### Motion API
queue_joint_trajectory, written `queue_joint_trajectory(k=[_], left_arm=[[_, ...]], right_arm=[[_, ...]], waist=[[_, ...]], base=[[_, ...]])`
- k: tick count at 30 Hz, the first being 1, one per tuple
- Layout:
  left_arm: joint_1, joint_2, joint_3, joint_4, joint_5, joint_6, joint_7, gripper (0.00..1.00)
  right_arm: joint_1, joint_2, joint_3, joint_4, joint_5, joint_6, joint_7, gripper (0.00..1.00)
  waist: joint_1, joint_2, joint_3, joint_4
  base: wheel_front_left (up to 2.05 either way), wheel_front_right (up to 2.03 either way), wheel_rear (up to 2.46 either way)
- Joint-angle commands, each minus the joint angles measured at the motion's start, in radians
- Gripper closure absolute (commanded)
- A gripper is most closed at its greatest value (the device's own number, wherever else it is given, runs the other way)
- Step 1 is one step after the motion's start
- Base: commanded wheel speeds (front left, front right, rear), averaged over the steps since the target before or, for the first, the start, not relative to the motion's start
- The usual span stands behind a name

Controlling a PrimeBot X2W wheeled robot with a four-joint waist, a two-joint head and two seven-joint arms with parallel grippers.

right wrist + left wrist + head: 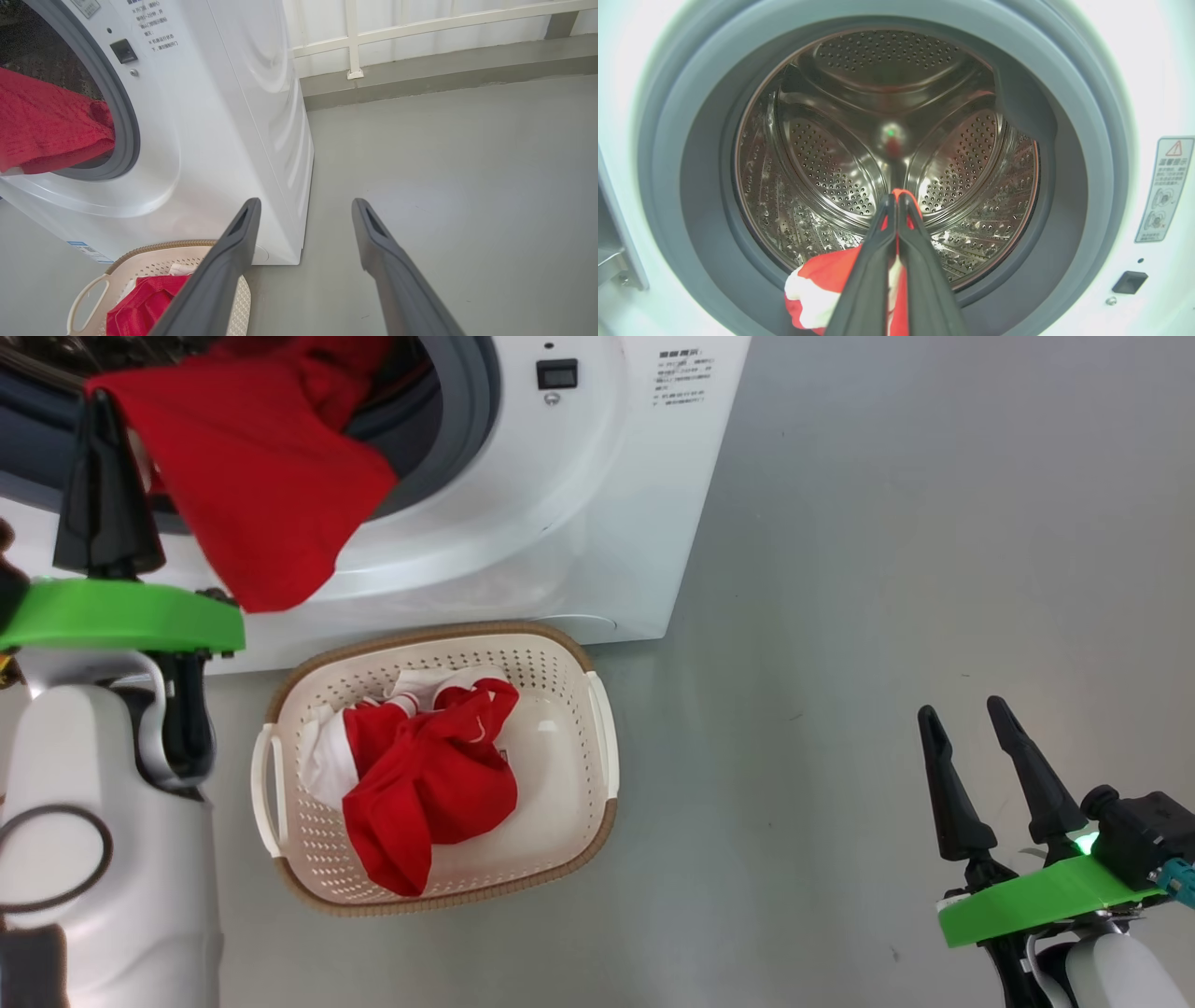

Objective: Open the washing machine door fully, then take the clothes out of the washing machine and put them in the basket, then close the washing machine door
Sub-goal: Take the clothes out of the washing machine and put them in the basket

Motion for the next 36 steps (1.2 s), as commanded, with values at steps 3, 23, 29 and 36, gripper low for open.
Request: queue_joint_trajectory(k=[3,23,29,36], left_arm=[[0.038,0.024,0.033,-0.073,0.01,-0.012,-0.008,1.0],[0.214,0.002,-0.058,-0.497,-0.068,0.041,-0.008,1.0],[0.248,0.002,-0.092,-0.589,-0.084,0.079,-0.008,1.0],[0.296,0.002,-0.14,-0.559,-0.087,0.105,-0.008,1.0]], right_arm=[[0.015,-0.013,0.016,-0.021,-0.01,0.006,-0.006,0.0],[0.012,-0.012,0.009,-0.037,-0.009,0.006,-0.006,0.0],[0.009,-0.014,0.003,-0.042,-0.01,0.006,-0.006,0.0],[-0.001,-0.011,0.009,-0.045,-0.014,0.006,-0.006,0.0]], waist=[[0.0,0.0,-0.005,0.007],[0.0,0.0,0.027,0.02],[0.0,0.0,0.043,0.024],[0.0,0.0,0.068,0.027]], base=[[0.0,0.0,0.0],[0.0,0.0,0.0],[0.0,0.0,0.0],[0.0,0.0,0.0]])
